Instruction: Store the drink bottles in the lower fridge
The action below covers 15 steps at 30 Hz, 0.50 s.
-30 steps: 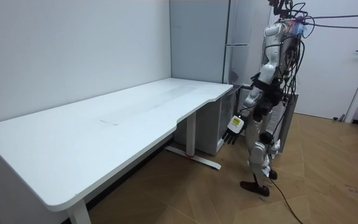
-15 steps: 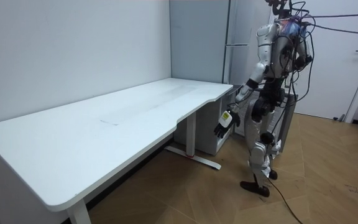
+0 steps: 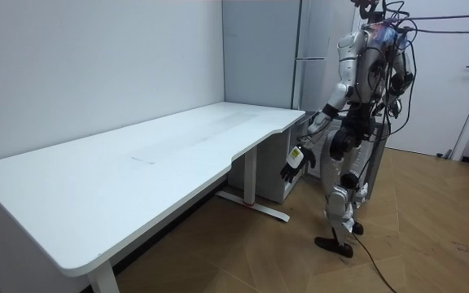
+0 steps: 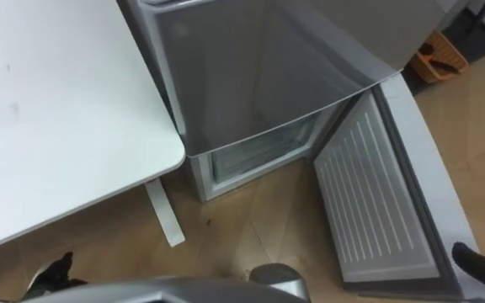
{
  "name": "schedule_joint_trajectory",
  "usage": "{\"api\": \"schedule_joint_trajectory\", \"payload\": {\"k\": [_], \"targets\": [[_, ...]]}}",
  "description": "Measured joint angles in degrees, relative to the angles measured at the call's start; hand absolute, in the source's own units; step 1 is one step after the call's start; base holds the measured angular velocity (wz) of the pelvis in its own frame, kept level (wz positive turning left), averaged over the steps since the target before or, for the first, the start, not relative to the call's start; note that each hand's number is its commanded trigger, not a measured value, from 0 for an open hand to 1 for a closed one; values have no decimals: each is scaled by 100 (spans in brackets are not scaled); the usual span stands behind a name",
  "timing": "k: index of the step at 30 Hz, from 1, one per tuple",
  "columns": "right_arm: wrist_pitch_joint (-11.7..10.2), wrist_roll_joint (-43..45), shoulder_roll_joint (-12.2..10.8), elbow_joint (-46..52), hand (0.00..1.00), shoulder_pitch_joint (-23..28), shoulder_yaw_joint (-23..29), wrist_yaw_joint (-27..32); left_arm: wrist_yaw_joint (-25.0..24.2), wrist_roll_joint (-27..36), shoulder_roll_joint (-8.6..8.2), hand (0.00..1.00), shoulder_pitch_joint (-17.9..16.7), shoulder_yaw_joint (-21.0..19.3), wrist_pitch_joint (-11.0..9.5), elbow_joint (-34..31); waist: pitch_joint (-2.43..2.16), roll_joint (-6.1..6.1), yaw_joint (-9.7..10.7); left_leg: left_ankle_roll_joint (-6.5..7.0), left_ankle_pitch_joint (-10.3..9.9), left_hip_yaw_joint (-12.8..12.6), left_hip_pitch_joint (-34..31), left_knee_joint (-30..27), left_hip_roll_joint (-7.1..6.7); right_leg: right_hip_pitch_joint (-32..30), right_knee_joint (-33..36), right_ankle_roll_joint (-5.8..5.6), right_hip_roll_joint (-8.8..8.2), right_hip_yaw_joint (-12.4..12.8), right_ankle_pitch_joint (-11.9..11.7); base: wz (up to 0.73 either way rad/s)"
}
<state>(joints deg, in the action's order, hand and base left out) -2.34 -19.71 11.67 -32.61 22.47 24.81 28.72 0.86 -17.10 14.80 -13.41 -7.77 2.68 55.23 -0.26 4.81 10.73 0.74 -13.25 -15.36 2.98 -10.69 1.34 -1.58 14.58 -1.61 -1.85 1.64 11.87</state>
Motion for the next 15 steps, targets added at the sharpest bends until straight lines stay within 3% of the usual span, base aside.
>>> {"api": "schedule_joint_trajectory", "payload": {"k": [6,15], "targets": [[37,-582,-46,-767,0,-245,-10,-448,-104,-61,7,0,-8,-43,73,-62,-3,-36,-53,-10,1,0,62,86,-1,12,-21,6,21,6,-7,-1],[-79,-1237,-19,-2077,0,-481,-99,-1079,-100,-129,-47,0,-71,34,-9,-75,4,-71,-23,-29,-5,67,131,126,6,191,-99,15,32,-81,-13,3]]}}
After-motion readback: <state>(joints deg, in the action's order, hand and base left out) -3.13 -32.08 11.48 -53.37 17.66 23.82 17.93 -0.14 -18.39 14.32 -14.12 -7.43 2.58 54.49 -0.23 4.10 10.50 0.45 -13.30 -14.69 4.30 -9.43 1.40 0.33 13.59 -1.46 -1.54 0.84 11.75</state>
